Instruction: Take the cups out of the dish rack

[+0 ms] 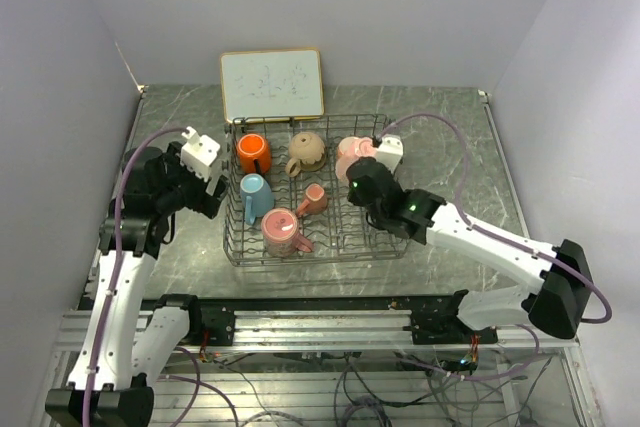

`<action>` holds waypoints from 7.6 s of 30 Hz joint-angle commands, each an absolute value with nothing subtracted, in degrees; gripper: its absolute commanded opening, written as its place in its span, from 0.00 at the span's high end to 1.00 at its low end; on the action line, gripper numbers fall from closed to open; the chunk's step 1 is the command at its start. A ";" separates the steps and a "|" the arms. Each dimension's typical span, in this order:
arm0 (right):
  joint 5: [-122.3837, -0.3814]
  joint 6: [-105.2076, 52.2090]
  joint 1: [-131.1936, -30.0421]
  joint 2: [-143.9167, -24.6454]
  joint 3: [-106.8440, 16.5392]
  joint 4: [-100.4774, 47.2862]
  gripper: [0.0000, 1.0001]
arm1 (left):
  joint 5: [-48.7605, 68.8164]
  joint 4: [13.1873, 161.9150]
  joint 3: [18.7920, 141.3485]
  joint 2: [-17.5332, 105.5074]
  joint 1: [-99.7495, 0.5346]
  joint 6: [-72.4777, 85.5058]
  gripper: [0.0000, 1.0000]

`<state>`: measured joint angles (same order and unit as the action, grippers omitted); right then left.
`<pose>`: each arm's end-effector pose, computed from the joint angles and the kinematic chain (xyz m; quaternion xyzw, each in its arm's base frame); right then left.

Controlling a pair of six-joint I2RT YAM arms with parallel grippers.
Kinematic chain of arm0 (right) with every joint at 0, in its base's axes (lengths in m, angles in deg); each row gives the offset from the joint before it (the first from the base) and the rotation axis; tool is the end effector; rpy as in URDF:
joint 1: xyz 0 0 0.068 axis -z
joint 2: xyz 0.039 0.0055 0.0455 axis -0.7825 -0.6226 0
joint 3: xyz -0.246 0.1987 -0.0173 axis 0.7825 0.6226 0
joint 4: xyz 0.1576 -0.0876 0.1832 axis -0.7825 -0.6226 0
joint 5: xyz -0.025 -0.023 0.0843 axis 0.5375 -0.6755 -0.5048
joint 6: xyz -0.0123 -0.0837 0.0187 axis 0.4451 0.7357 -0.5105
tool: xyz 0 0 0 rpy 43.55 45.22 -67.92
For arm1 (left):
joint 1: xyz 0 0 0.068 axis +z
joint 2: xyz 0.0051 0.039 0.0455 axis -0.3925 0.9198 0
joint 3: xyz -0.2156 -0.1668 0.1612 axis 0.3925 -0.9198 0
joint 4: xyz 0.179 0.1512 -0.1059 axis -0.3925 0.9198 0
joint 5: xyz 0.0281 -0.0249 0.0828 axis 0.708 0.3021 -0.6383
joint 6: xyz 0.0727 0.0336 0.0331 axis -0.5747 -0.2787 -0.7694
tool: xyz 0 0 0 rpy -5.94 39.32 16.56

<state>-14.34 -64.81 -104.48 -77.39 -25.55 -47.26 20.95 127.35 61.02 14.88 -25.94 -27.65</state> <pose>0.2107 0.1989 0.3085 0.0853 0.8591 0.1041 0.4938 0.1622 -0.0333 0.3500 0.2688 0.8185 -0.0593 0.5042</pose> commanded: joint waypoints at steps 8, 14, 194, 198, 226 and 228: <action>-60.30 -67.74 -95.86 -76.32 -42.10 -42.13 1.00 | 41.40 125.68 60.99 9.55 -26.02 -39.35 0.03; -82.74 -78.83 -93.99 -81.20 -42.04 -30.83 1.00 | 42.88 122.35 61.18 7.90 -26.01 -38.08 0.03; -55.00 -28.40 -108.80 -89.46 -42.51 -43.41 1.00 | 39.36 141.59 70.48 19.17 -17.59 -58.16 0.01; -66.03 -40.60 -99.28 -86.60 -45.04 -41.82 1.00 | 43.05 134.45 66.69 15.36 -17.69 -57.88 0.01; -92.53 -119.46 -95.93 -88.83 -27.51 33.08 1.00 | 56.70 101.85 59.60 9.14 -19.32 -15.66 0.07; -89.85 -119.53 -95.99 -88.78 -27.66 31.48 1.00 | 55.83 105.28 58.56 7.42 -19.31 -19.54 0.07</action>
